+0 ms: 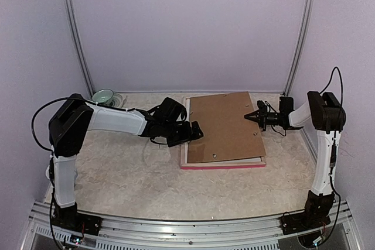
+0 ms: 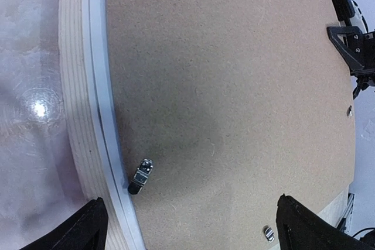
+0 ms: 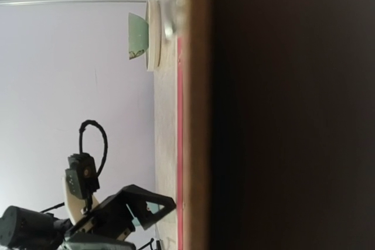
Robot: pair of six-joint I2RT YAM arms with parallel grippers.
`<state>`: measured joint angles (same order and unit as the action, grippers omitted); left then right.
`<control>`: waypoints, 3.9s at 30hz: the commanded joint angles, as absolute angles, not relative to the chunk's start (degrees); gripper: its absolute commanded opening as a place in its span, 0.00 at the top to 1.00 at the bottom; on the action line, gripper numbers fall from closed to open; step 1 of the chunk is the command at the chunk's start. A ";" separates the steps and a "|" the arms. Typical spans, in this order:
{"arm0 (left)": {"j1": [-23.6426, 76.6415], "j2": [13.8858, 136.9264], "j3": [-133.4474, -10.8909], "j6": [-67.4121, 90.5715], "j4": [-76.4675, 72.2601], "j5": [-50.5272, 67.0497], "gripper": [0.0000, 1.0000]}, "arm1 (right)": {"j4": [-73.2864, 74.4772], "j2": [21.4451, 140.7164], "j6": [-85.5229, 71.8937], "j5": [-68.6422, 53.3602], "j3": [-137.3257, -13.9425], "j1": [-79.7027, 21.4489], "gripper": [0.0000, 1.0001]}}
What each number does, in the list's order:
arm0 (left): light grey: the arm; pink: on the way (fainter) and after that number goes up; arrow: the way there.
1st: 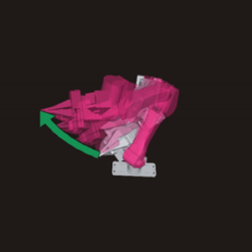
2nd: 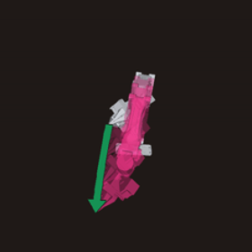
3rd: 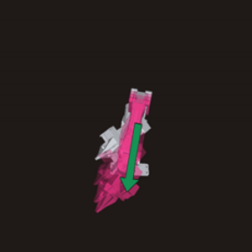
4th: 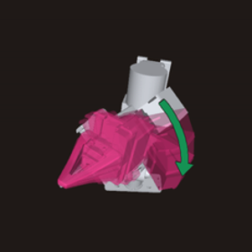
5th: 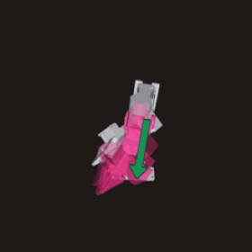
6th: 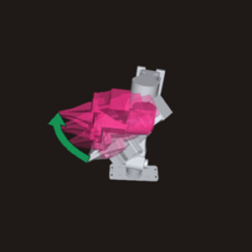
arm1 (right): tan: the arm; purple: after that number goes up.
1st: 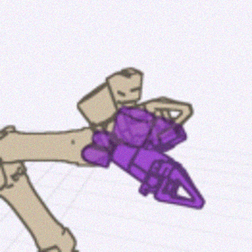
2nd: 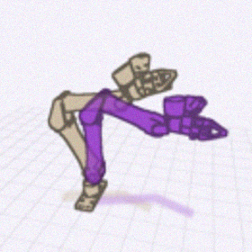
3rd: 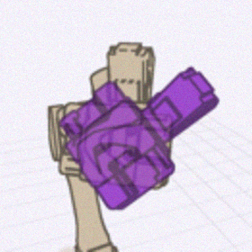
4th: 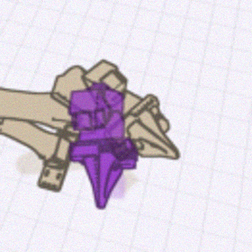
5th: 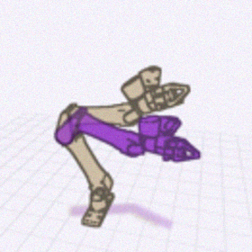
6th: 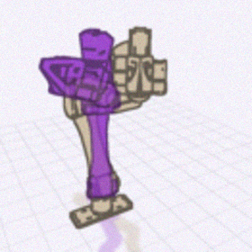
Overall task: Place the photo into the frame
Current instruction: Place the backboard on the frame body.
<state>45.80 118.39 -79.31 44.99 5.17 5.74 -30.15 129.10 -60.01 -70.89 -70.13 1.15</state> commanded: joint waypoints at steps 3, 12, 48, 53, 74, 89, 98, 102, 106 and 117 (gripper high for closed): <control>44.40 115.76 -77.91 45.79 4.08 3.48 0.01 | -26.63 130.34 -55.70 -69.51 -72.41 1.03 0.99; 43.99 116.82 -76.74 46.95 3.11 4.05 0.01 | -21.92 130.23 -52.68 -67.91 -74.05 0.19 0.97; 40.17 108.30 -63.06 54.62 -7.37 -2.19 0.01 | -5.12 127.44 -47.19 -66.13 -78.04 -1.22 0.96; 40.17 108.60 -63.11 54.83 -7.47 -1.94 0.01 | -4.43 126.01 -46.72 -65.31 -77.30 -0.54 0.96; 40.85 110.01 -63.92 54.63 -8.43 -0.35 0.01 | -2.05 128.08 -43.75 -60.76 -79.64 -3.94 0.82; 40.78 109.98 -63.68 54.89 -8.44 -0.35 0.01 | 24.69 120.67 -27.06 -42.38 -87.98 -4.62 0.46; 40.69 110.04 -63.73 55.15 -8.36 -0.35 0.01 | 31.83 120.79 -21.71 -34.77 -90.46 -8.23 0.44; 40.69 109.95 -63.81 55.05 -8.35 -0.35 0.01 | 35.19 121.35 -19.77 -31.15 -92.55 -9.67 0.44; 40.63 110.00 -64.05 55.09 -8.31 1.08 0.01 | 36.86 121.15 -18.72 -29.11 -93.94 -9.84 0.43; 40.00 109.69 -64.62 54.42 -7.87 0.95 0.01 | 40.41 115.75 -16.15 -12.45 -94.82 -10.16 0.05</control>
